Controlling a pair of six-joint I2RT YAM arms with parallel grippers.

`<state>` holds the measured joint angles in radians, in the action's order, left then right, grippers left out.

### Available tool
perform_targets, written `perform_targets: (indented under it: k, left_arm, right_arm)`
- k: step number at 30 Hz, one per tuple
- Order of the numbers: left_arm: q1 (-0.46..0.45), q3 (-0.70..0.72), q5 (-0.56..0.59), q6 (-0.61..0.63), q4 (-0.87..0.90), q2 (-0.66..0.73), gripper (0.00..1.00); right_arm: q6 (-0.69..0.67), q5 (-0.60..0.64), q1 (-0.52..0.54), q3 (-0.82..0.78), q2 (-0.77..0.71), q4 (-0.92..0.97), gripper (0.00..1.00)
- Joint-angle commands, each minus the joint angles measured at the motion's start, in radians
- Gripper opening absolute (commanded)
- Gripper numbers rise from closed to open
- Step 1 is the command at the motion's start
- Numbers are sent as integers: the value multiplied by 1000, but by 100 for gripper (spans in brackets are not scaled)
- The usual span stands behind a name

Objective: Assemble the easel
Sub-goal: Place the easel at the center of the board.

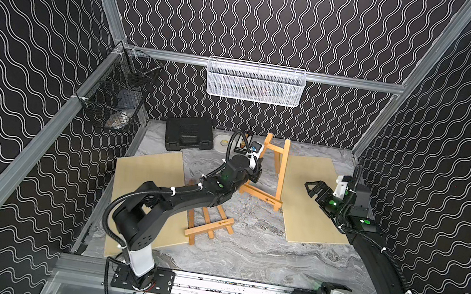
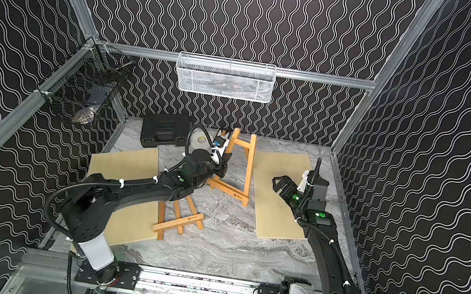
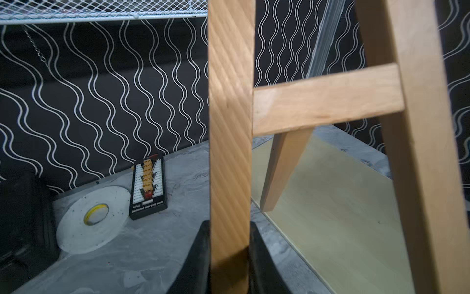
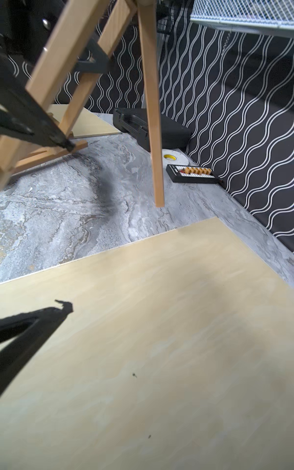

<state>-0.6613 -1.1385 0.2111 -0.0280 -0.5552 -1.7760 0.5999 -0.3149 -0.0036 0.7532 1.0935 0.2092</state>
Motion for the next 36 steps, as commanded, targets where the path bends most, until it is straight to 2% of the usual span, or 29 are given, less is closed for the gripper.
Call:
perform_targets:
  k: [1,12,23,34,36]
  left_arm:
    - [13,-49,49,73,-183,-61,0]
    - [106,-117,21,84,-311,-246,0]
    - [141,-142,31,105,-463,-376,0]
    - [165,-169,-19,145,-417,-398,0]
    - [169,-165,-36,152,-407,-393,5]
  right_arm:
    - [21,0,-16,11,15,-11,100]
    - [27,3,-59,14,50,-42,100]
    - [40,17,-82,11,85,-75,100]
    - [61,37,-95,-9,91,-94,100]
    - [64,39,-96,-11,88,-95,100]
